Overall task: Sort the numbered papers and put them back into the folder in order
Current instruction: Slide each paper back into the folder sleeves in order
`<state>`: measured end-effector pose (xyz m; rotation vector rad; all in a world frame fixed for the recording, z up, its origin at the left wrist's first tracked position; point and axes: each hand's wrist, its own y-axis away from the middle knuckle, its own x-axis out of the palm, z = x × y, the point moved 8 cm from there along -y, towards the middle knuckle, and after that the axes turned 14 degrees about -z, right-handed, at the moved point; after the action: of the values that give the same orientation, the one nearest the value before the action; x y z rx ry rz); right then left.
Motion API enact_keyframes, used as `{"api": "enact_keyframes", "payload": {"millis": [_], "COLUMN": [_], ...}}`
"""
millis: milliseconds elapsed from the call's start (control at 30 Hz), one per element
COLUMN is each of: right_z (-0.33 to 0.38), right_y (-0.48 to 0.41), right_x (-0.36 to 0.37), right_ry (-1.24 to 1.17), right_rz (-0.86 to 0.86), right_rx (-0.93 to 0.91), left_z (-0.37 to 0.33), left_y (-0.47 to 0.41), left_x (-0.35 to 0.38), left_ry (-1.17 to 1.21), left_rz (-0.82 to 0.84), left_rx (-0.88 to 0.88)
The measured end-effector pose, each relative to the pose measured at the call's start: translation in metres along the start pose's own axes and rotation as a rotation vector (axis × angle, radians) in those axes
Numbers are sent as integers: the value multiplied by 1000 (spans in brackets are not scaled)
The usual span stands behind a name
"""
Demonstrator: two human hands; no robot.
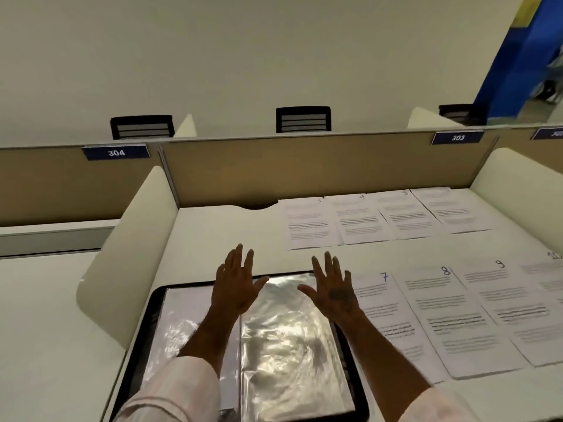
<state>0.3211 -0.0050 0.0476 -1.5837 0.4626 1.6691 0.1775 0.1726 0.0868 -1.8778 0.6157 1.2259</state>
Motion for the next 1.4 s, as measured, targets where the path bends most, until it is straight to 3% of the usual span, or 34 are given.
{"api": "enact_keyframes", "payload": {"millis": [367, 467, 733, 900, 1000, 1233, 1400], "right_z": [-95, -108, -136, -145, -144, -131, -119], "right_y": [-123, -153, -236, -278, -297, -303, -300], "right_x": [39, 50, 94, 126, 144, 186, 192], "right_ry": [-26, 8, 8, 15, 58, 119, 118], "right_rz": [48, -7, 21, -4, -20, 68, -7], "right_rx": [20, 21, 217, 283, 273, 273, 259], "left_z": [-60, -61, -43, -34, -27, -24, -25], "left_y": [-121, -149, -220, -252, -263, -277, -277], "left_x": [80, 102, 162, 219, 249, 281, 281], "left_ry": [-54, -65, -78, -96, -52, -58, -13], "left_rz": [45, 46, 76, 195, 223, 166, 135], "left_rx": [-29, -50, -249, -279, -397, -613, -632]}}
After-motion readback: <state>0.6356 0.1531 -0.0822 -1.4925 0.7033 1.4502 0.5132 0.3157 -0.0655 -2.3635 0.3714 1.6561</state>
